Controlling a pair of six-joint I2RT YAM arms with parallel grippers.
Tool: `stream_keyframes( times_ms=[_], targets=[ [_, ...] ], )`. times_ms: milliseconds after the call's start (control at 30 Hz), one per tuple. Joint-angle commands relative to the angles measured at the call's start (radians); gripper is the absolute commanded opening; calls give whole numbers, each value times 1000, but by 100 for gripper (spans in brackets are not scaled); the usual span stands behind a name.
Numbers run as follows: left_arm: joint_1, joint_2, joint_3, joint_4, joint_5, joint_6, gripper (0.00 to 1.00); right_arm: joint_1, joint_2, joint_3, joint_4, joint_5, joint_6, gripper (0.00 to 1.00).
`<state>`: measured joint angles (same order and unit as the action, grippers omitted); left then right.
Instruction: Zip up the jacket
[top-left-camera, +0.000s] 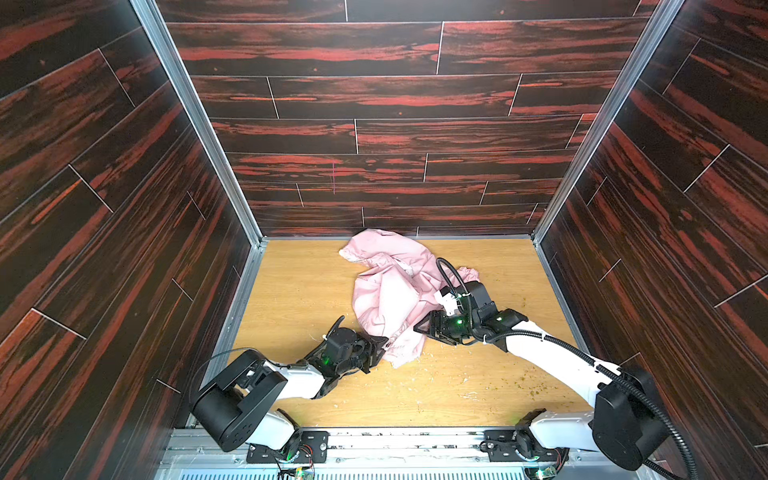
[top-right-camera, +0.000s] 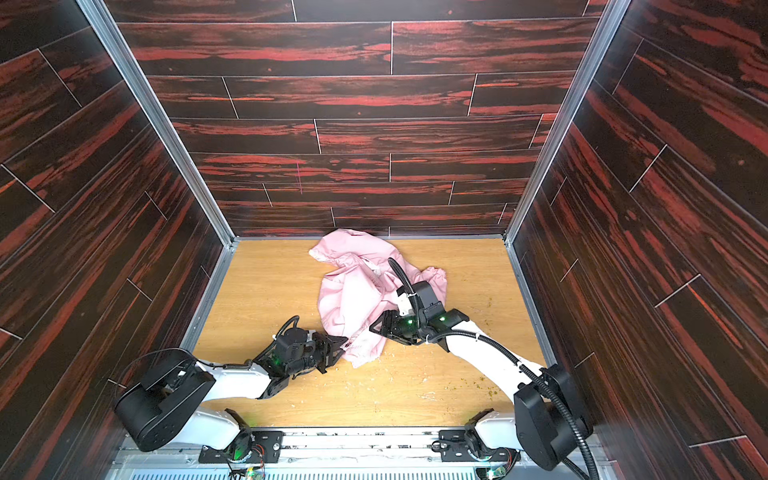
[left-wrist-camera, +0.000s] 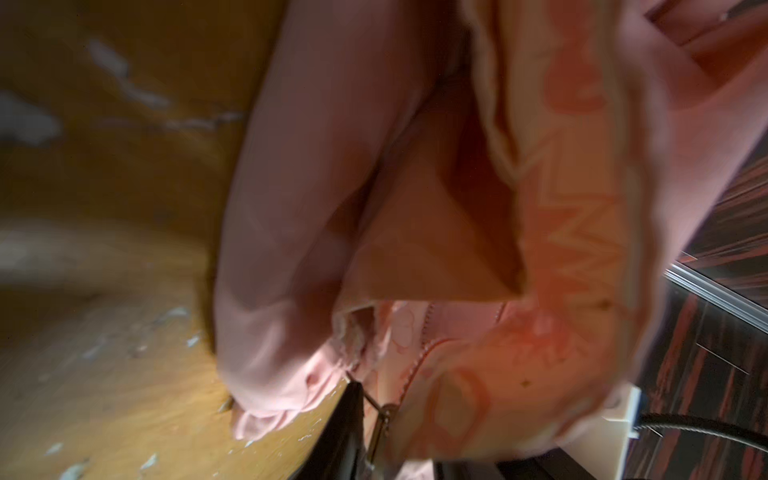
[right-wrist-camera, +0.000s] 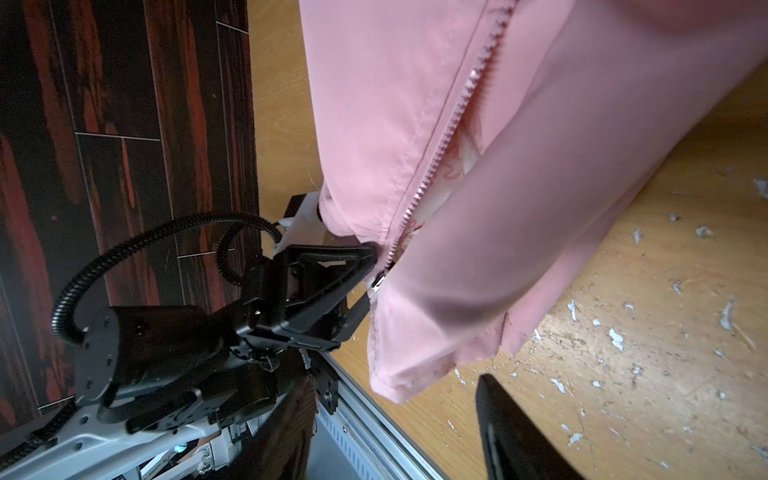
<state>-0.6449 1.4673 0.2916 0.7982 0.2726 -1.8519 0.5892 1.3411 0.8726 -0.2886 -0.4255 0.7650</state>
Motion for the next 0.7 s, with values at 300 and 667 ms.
stream_keyframes(
  times_ms=[300, 667],
  targets=[
    [-43, 17, -26, 70, -77, -65, 39, 5, 17, 23, -19, 3, -18, 64],
    [-53, 84, -8, 190, -95, -96, 32, 5, 14, 26, -26, 9, -23, 64]
  ],
)
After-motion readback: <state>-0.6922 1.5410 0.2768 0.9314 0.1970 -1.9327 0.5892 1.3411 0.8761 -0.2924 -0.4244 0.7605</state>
